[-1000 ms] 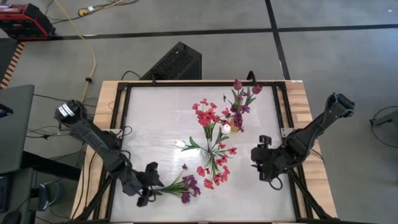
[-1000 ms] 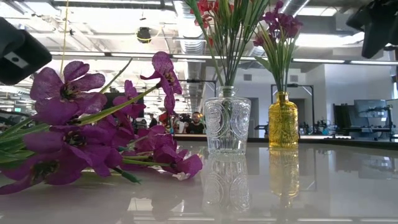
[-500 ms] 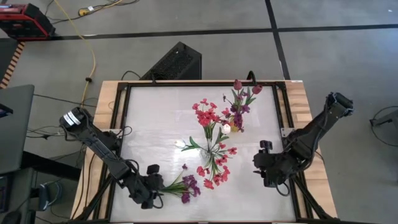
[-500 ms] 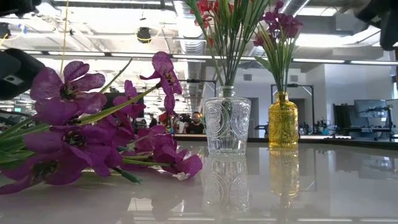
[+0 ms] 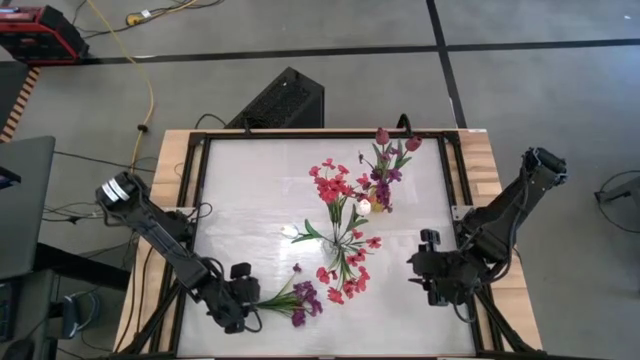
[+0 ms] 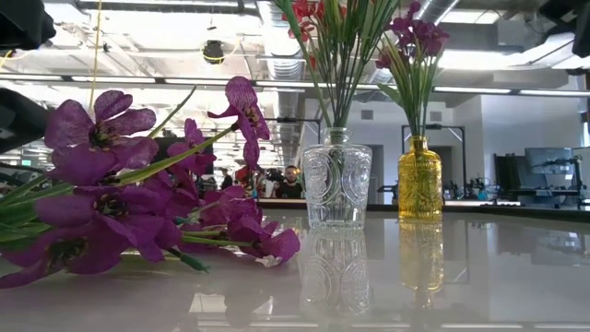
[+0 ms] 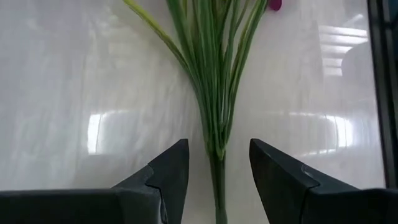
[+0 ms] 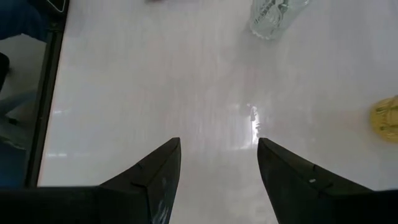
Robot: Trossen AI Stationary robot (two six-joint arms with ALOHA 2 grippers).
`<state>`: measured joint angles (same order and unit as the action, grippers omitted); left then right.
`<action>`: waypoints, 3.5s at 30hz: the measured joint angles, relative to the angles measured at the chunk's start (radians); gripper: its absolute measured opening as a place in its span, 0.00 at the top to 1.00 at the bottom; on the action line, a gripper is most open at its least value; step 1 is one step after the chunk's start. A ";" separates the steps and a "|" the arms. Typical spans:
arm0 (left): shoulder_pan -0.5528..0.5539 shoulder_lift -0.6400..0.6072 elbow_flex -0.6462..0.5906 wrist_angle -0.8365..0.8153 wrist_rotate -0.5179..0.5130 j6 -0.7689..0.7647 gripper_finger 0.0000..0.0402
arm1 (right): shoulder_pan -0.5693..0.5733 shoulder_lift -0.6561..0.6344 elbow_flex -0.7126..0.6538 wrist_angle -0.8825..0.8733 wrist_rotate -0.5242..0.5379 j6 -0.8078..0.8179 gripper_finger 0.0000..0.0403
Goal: Sort flowers into vase by color
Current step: Put the purple flowers into the yellow vase
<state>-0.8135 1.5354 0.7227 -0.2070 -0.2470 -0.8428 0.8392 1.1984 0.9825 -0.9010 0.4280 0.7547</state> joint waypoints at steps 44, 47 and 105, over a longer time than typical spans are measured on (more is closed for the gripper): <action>0.054 -0.096 0.040 0.773 -0.054 1.090 1.00 | 0.134 0.000 -0.307 0.813 0.237 -0.119 0.41; 0.100 0.009 0.049 0.944 0.011 1.116 1.00 | 0.133 0.000 -0.350 0.978 0.233 -0.275 0.41; 0.322 0.446 0.493 1.020 0.001 1.063 0.87 | -0.036 0.519 -0.254 1.946 0.213 -0.989 0.91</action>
<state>-0.4920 1.9816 1.2156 0.8128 -0.2457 0.2205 0.8035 1.7174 0.7280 1.0453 0.6410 -0.2340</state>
